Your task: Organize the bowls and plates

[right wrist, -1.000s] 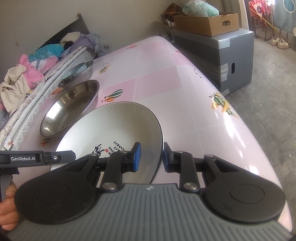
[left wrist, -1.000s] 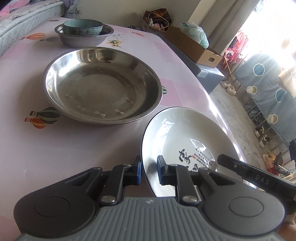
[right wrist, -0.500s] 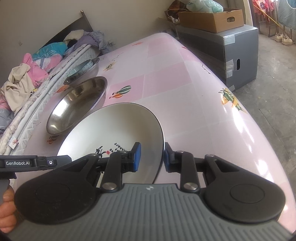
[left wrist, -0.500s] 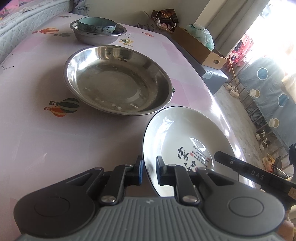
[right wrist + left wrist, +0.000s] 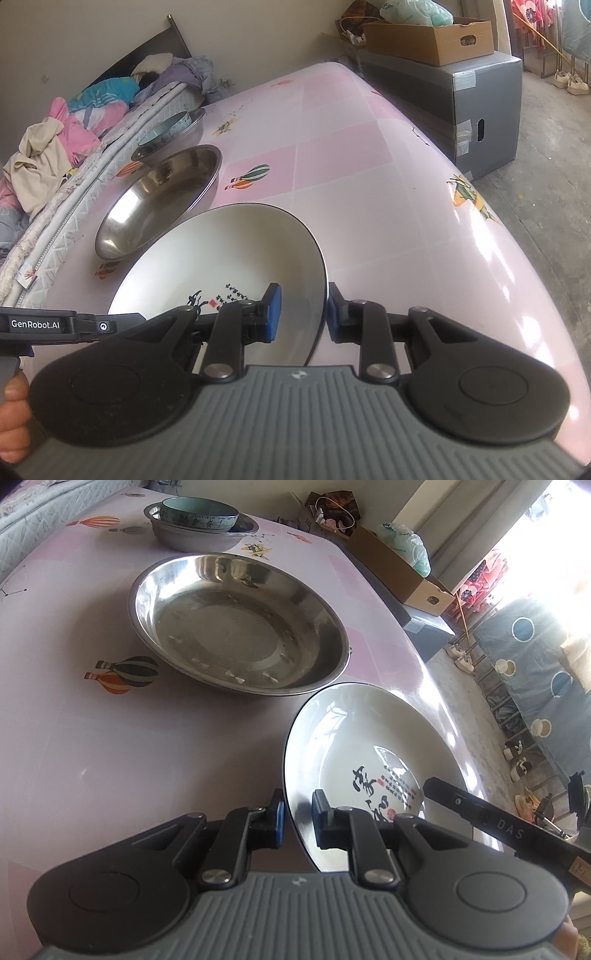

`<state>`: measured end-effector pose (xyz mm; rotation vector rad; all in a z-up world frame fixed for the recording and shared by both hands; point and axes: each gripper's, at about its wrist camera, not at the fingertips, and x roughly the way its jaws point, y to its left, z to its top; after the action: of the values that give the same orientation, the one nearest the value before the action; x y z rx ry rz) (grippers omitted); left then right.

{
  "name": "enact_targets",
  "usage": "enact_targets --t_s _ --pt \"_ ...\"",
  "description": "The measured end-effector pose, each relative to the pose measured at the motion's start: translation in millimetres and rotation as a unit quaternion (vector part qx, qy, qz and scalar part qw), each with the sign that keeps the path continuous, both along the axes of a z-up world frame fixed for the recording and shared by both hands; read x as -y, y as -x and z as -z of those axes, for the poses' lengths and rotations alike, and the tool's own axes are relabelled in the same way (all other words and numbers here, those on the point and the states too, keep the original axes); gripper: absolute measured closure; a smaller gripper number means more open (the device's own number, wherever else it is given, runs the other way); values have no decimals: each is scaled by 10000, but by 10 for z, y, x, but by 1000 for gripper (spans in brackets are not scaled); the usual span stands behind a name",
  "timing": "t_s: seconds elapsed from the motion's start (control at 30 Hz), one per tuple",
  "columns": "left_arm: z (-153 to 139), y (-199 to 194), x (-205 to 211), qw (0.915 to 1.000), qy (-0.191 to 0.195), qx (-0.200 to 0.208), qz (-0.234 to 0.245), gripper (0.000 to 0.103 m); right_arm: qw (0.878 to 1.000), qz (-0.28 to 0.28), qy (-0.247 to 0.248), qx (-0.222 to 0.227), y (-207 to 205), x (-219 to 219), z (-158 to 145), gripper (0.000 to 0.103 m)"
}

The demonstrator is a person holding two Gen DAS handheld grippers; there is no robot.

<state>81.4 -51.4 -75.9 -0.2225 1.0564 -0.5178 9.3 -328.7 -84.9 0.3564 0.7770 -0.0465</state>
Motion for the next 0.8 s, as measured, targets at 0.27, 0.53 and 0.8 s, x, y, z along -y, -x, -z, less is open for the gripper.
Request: enact_targets --t_s 0.27,0.53,0.8 --pt "-9 22 45 9997 -152 164 55 85 10000 -15 27 31 -1 -7 18 78" --pt "-41 126 191 9967 -526 607 118 79 9993 -85 331 134 23 -88 29 73" --pt "-59 192 235 9955 -646 689 77 77 9984 -97 541 134 32 -140 0 72"
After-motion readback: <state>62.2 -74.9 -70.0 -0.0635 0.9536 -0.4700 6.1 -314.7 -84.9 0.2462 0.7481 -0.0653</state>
